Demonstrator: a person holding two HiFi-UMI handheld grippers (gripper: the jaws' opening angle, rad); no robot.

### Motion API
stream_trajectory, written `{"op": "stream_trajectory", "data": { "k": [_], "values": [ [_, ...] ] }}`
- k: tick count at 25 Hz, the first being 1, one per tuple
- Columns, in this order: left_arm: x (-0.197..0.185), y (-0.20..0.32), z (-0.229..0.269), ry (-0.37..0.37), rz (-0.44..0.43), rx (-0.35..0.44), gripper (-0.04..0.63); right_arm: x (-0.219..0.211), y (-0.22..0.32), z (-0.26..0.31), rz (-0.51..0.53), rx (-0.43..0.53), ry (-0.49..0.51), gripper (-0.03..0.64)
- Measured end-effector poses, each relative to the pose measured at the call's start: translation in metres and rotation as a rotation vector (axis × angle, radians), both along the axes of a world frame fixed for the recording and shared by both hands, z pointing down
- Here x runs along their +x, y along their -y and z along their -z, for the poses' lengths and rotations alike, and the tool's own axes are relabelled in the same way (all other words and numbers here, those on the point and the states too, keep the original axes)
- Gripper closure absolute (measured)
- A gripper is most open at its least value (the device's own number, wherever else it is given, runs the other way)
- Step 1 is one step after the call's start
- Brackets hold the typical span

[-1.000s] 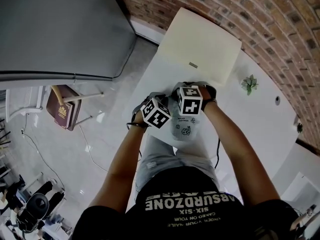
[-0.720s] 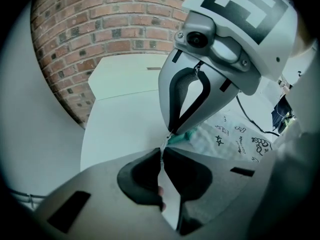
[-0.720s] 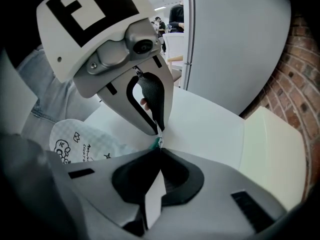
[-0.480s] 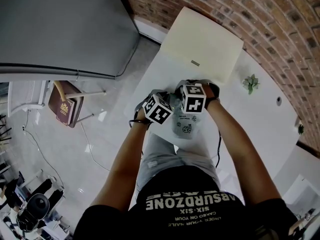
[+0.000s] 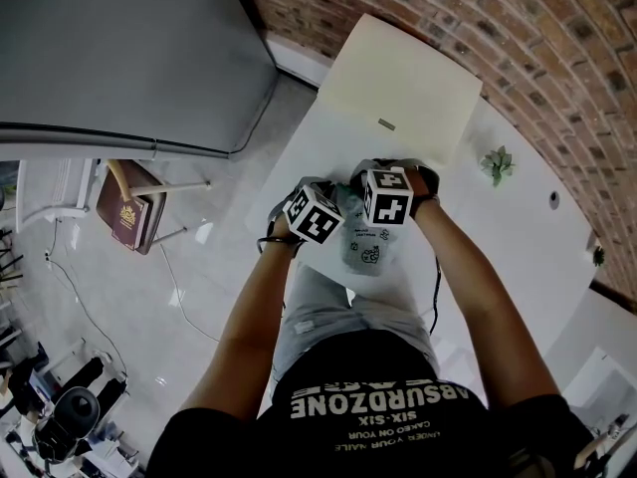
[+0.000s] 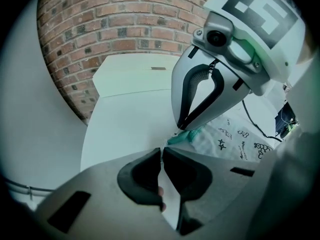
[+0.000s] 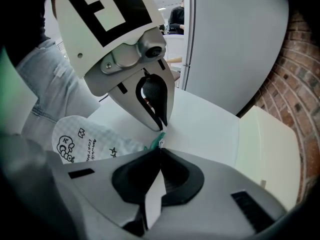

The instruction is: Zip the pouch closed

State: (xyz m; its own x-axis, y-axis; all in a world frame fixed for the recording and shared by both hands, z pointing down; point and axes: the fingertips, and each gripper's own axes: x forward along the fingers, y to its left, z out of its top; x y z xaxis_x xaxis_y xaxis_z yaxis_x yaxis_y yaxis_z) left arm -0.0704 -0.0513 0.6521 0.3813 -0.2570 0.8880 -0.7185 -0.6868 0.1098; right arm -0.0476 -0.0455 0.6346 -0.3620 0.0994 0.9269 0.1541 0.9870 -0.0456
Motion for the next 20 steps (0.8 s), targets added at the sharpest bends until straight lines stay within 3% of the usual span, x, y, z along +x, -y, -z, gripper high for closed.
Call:
{"op": "stream_trajectory", "data": {
  "k": [20],
  "values": [
    [0.000,-0.001,0.003,0.013,0.038,-0.010,0.571,0.014,-0.005,0.006,0.053,0.041,-0.025,0.617]
  ]
}}
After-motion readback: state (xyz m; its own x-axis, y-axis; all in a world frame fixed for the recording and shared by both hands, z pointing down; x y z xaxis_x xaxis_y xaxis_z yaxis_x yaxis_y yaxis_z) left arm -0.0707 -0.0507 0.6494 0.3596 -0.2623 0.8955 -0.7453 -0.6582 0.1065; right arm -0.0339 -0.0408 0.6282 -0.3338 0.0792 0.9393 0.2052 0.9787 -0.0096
